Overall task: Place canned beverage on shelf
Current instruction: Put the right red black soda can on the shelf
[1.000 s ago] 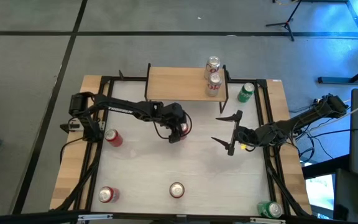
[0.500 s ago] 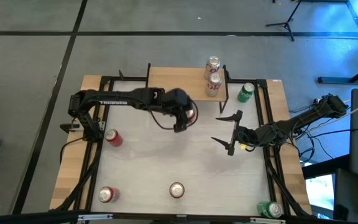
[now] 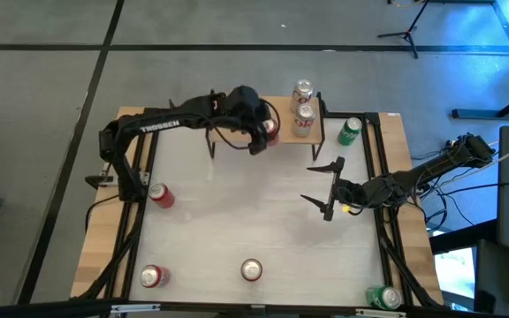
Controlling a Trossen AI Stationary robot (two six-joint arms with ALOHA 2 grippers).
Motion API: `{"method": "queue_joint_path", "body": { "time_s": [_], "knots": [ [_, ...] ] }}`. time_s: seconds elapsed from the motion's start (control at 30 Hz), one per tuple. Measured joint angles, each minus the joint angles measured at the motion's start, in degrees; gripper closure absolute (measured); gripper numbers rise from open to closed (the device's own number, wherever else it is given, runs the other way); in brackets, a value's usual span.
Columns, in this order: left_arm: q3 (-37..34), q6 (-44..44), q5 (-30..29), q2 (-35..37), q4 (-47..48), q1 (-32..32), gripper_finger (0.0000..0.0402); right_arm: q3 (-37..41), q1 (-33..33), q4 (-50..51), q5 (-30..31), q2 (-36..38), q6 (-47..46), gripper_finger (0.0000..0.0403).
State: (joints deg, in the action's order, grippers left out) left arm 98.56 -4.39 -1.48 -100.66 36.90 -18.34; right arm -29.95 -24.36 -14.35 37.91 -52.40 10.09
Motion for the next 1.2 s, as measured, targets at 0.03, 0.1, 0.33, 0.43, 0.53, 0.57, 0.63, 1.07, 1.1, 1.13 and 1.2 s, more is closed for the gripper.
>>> {"method": "queue_joint_path", "body": {
  "time_s": [0.03,0.1,0.33,0.43,0.53,0.57,0.63,1.07,1.1,1.13,1.2],
  "knots": [
    [0.0,-0.33,0.98,-0.05,-0.32,-0.58,0.0113,0.0,0.0,-0.01,0.0,0.0,0.0,0.0022],
    [0.01,-0.58,4.04,-0.12,-1.83,-1.88,0.0113,0.0,0.0,-0.2,0.0,0.0,0.02,0.0022],
    [12.86,-0.89,8.22,-7.56,4.5,-6.13,0.0113,0.0,0.0,-0.58,0.02,0.01,0.65,0.0022],
    [24.32,-2.31,7.42,-13.28,12.3,-7.3,0.0113,0.0,0.0,-0.37,0.72,0.0,0.85,0.0022],
    [35.69,-4.31,6.67,-18.91,21.78,-8.96,0.0113,0.0,0.0,0.27,1.09,0.02,0.86,0.0022],
    [36.71,-4.99,6.53,-20.04,22.52,-9.68,0.0113,0.0,0.0,0.93,1.08,0.02,0.88,0.0022],
    [34.31,-5.73,6.55,-19.75,19.46,-11.34,0.0113,0.02,0.0,1.92,1.08,0.02,0.75,0.0022],
    [33.03,-11.37,15.73,-21.46,16.97,-15.85,0.0113,0.04,0.87,3.37,1.06,-0.1,0.38,0.0022],
    [33.03,-11.71,16.34,-21.69,16.94,-16.1,0.0113,0.04,0.87,3.44,1.06,-0.27,0.37,0.0022],
    [33.03,-11.99,16.65,-22.13,17.18,-16.28,0.0113,0.04,0.87,3.45,1.05,-0.35,0.37,0.0022],
    [33.0,-12.6,16.88,-22.98,17.08,-16.52,0.0113,0.04,0.87,3.45,1.06,-0.37,0.33,0.0022]
  ]
}}
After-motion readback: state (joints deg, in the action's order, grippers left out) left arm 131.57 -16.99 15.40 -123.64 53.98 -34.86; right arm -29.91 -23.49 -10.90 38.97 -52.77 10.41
